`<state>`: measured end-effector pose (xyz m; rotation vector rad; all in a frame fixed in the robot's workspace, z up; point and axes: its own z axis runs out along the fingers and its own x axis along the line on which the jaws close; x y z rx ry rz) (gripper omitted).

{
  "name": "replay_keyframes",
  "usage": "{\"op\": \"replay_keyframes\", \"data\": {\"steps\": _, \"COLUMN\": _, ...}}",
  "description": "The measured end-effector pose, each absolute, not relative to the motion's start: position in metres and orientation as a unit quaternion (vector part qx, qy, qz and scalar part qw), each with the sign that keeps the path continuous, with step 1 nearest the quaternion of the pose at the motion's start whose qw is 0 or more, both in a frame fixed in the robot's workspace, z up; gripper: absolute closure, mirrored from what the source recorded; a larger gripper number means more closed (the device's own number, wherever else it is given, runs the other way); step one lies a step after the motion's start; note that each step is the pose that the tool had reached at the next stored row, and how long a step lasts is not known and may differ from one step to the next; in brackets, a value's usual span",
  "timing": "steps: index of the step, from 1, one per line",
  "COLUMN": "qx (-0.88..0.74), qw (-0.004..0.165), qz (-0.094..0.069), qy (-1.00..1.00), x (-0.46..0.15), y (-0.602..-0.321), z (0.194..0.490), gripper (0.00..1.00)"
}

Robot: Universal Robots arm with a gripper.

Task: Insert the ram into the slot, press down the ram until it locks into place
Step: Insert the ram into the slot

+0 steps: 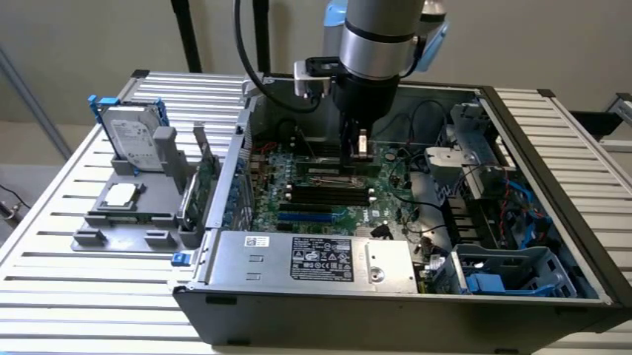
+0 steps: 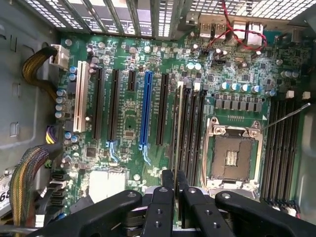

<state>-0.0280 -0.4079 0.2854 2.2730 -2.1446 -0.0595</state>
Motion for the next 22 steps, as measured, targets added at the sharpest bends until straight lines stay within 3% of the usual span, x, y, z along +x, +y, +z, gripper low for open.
{"op": "replay_keyframes", "data": {"steps": 22, "qx": 0.727, "qw": 0.007, "qz": -0.018, "qy": -0.686, "x": -0.036, "y": -0.408, "z": 0.245, "gripper": 0.86}}
